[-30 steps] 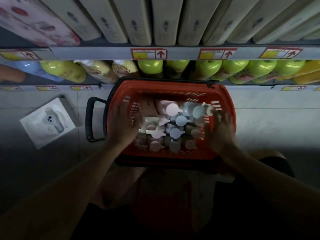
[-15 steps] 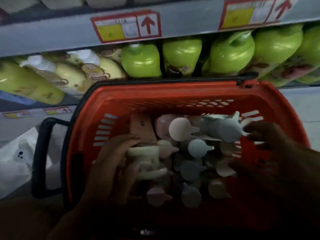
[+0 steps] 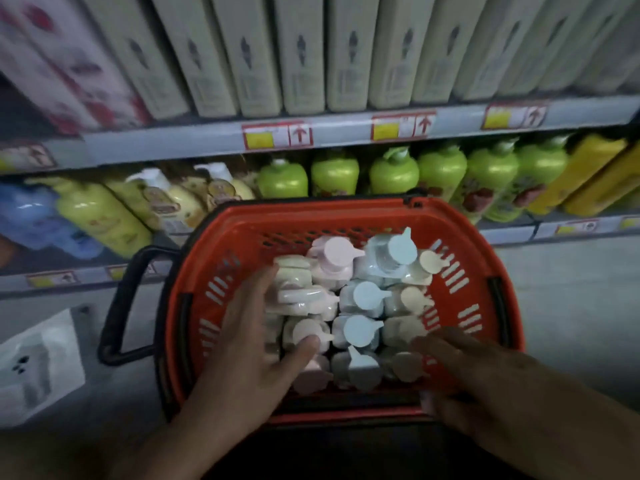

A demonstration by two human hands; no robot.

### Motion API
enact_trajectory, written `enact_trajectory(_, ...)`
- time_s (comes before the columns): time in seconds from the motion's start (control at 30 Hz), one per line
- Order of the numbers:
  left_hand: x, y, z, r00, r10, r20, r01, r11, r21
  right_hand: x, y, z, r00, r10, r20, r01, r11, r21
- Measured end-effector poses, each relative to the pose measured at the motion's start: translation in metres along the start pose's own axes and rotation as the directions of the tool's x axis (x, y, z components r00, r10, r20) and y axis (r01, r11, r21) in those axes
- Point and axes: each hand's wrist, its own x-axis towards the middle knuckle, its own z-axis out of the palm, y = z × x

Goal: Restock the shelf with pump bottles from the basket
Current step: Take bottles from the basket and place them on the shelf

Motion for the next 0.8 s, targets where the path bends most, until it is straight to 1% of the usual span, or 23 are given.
enact_trajectory(0.03,-0.009,0.005,-0.002,1.0,0.017,0.013,-0.017,1.0,0.006,-0.007,-0.012,-0.005,1.0,-0.011,0.021,0.01,0.999,0.04)
enact_trajectory(0.07,-0.018,0.009,-0.005,0.999,0.042,0.033,-0.043,0.999,0.023,-0.007,-0.017,-0.005,0.999,-0.033,-0.01,0.034,0.997,0.072)
enact_trajectory(0.13,-0.036,0.018,-0.015,0.996,0.079,0.049,-0.082,0.995,0.05,-0.017,-0.019,-0.003,0.994,-0.043,-0.104,0.041,0.999,-0.021)
enact_trajectory(0.2,-0.049,0.027,-0.029,0.993,0.107,0.055,-0.112,0.99,0.091,-0.027,-0.027,-0.008,0.998,-0.053,-0.031,0.048,0.989,-0.139)
enact_trajectory(0.27,-0.055,0.033,-0.042,0.985,0.153,0.078,-0.165,0.972,0.169,-0.031,-0.035,-0.019,0.998,-0.003,0.06,0.015,0.977,-0.212)
enact_trajectory(0.33,-0.054,0.04,-0.051,0.973,0.194,0.121,-0.218,0.946,0.238,-0.025,-0.043,-0.037,0.996,0.018,0.085,0.007,0.958,-0.287)
enact_trajectory(0.43,-0.035,0.052,-0.054,0.956,0.256,0.146,-0.285,0.927,0.242,0.008,-0.041,-0.055,0.993,-0.018,0.117,0.056,0.941,-0.333)
enact_trajectory(0.53,-0.002,0.054,-0.041,0.945,0.289,0.151,-0.318,0.919,0.234,0.045,-0.023,-0.06,0.997,-0.001,0.076,0.027,0.939,-0.343)
enact_trajectory(0.57,0.008,0.051,-0.036,0.943,0.302,0.142,-0.329,0.914,0.238,0.056,-0.015,-0.06,0.998,0.006,0.058,0.017,0.923,-0.384)
enact_trajectory(0.63,0.025,0.046,-0.029,0.93,0.334,0.152,-0.365,0.881,0.301,0.075,-0.003,-0.06,0.998,0.007,0.063,0.022,0.895,-0.446)
enact_trajectory(0.7,0.038,0.043,-0.028,0.916,0.355,0.187,-0.4,0.841,0.364,0.088,-0.001,-0.062,0.996,0.0,0.093,0.036,0.921,-0.388)
enact_trajectory(0.77,0.048,0.039,-0.03,0.918,0.328,0.222,-0.39,0.842,0.371,0.103,-0.001,-0.063,0.997,-0.031,0.073,0.054,0.936,-0.347)
enact_trajectory(0.8,0.054,0.037,-0.031,0.918,0.32,0.236,-0.39,0.842,0.374,0.11,0.001,-0.064,0.997,-0.047,0.054,0.064,0.931,-0.361)
